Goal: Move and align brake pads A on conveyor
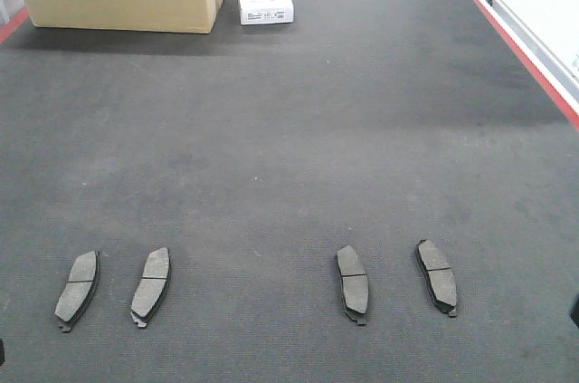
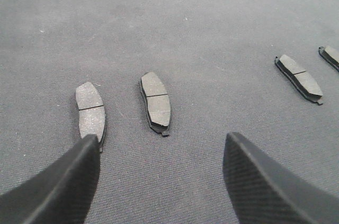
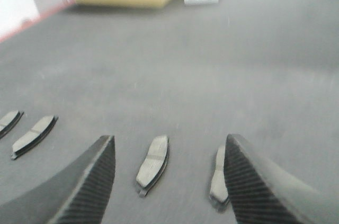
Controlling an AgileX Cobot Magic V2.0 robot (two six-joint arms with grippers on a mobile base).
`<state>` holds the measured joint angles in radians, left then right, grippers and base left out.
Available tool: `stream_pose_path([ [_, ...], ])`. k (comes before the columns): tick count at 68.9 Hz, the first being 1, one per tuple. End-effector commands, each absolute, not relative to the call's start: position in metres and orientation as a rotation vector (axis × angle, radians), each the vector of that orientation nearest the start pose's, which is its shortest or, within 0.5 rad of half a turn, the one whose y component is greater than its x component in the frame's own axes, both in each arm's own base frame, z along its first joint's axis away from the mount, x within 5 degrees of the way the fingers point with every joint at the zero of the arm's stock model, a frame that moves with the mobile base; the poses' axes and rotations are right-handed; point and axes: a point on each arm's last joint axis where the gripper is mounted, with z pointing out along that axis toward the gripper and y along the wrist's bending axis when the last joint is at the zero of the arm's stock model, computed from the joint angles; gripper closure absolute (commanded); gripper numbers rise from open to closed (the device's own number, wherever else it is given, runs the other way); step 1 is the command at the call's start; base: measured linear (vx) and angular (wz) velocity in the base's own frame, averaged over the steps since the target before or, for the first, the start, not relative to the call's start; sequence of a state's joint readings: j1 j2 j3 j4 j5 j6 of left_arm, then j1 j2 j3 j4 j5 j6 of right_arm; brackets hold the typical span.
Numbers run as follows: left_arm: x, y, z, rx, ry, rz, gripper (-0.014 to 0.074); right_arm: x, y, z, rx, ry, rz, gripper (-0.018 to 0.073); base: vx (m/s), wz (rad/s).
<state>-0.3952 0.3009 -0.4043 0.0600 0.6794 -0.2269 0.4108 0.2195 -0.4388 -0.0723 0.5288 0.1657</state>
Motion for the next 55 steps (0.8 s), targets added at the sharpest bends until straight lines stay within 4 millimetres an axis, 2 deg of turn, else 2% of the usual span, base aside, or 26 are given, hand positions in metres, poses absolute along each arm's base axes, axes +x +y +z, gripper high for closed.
stream_pose_path([
  [1,0.063,-0.023,0.284,0.2,1.978,-0.343,0.0111,0.045,0.016,0.304,-0.261,1.629,0.332,0.0127,0.0,0.0],
  [13,0.064,-0.024,0.287,0.198,1.939,-0.353,0.0116,0.043,0.016,0.292,-0.258,1.586,0.341,0.0129,0.0,0.0],
  [19,0.064,-0.024,0.287,0.198,1.939,-0.353,0.0171,0.043,0.016,0.293,-0.258,1.585,0.342,0.0181,0.0,0.0],
  [22,0.064,-0.024,0.287,0.198,1.94,-0.353,0.0242,0.043,0.016,0.293,-0.258,1.585,0.342,0.0235,0.0,0.0],
  [26,0.064,-0.024,0.287,0.198,1.941,-0.353,0.0378,0.043,0.016,0.293,-0.258,1.586,0.341,0.0351,0.0,0.0],
  [30,0.064,-0.024,0.288,0.198,1.937,-0.354,0.0559,0.043,0.016,0.293,-0.258,1.586,0.341,0.0503,0.0,0.0],
  [32,0.064,-0.024,0.288,0.197,1.935,-0.354,0.0606,0.043,0.016,0.293,-0.258,1.586,0.341,0.0577,0.0,0.0],
  [55,0.064,-0.024,0.288,0.196,1.927,-0.357,0.0603,0.043,0.016,0.291,-0.257,1.604,0.343,0.0571,0.0,0.0],
])
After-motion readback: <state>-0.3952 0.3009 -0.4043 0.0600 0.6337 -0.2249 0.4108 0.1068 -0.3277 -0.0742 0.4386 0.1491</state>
